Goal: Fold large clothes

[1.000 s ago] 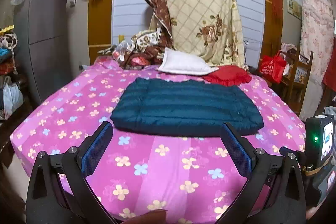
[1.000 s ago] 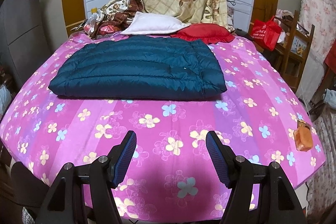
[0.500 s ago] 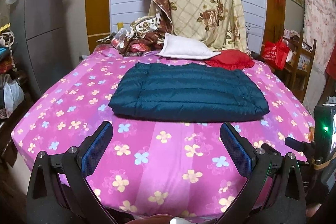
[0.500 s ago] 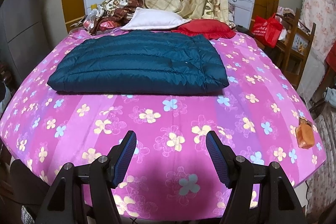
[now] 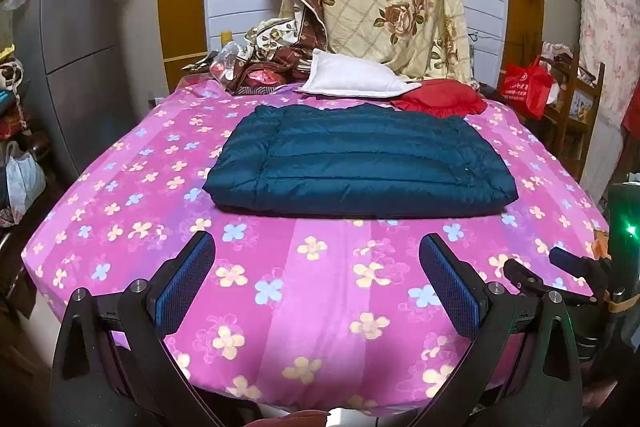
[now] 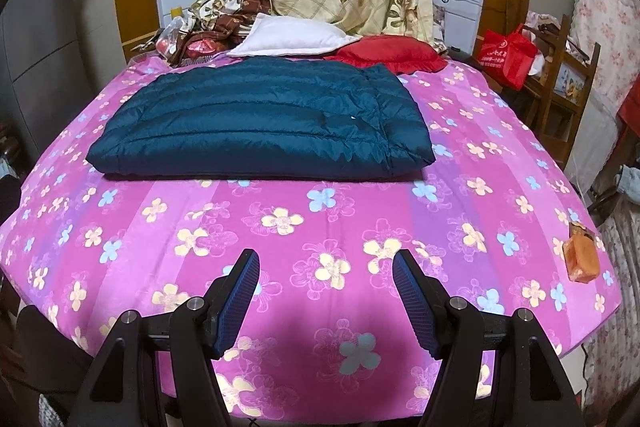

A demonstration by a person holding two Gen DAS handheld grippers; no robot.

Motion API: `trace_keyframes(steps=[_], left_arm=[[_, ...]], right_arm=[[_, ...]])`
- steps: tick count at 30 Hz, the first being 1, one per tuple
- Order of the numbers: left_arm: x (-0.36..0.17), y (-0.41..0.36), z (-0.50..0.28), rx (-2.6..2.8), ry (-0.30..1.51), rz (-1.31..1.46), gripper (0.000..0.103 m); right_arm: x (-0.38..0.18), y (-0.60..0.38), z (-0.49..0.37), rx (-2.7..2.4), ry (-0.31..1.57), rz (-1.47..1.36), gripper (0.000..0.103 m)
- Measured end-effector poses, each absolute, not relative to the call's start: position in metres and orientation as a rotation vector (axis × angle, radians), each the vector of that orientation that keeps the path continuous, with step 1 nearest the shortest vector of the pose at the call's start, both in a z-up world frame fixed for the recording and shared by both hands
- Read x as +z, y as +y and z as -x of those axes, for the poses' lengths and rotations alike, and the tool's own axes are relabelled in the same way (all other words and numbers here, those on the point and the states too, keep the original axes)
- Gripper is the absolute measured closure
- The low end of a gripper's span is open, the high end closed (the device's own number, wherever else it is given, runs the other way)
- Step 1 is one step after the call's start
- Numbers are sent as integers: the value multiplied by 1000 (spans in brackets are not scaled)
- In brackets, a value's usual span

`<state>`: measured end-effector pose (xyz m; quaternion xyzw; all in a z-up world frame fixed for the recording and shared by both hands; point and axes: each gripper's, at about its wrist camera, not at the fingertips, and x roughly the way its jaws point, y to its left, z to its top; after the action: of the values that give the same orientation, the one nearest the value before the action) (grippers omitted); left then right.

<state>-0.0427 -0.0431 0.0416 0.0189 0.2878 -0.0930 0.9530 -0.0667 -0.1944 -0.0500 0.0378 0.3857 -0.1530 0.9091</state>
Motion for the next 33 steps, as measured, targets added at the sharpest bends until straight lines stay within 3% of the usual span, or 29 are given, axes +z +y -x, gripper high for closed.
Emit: trace_keyframes(steps=[11,13,33], left_arm=[[38,-43,45,-187,589,-38,1],[38,-42,44,-186,590,-37,1],[18,-50,33,-181,660,-54,1]], right_arm=[[-46,-199,75,-346,770,-99,36],[-46,-196,75,-347,769,-83,29],[-55,-186,69,-369,768,-11,29]])
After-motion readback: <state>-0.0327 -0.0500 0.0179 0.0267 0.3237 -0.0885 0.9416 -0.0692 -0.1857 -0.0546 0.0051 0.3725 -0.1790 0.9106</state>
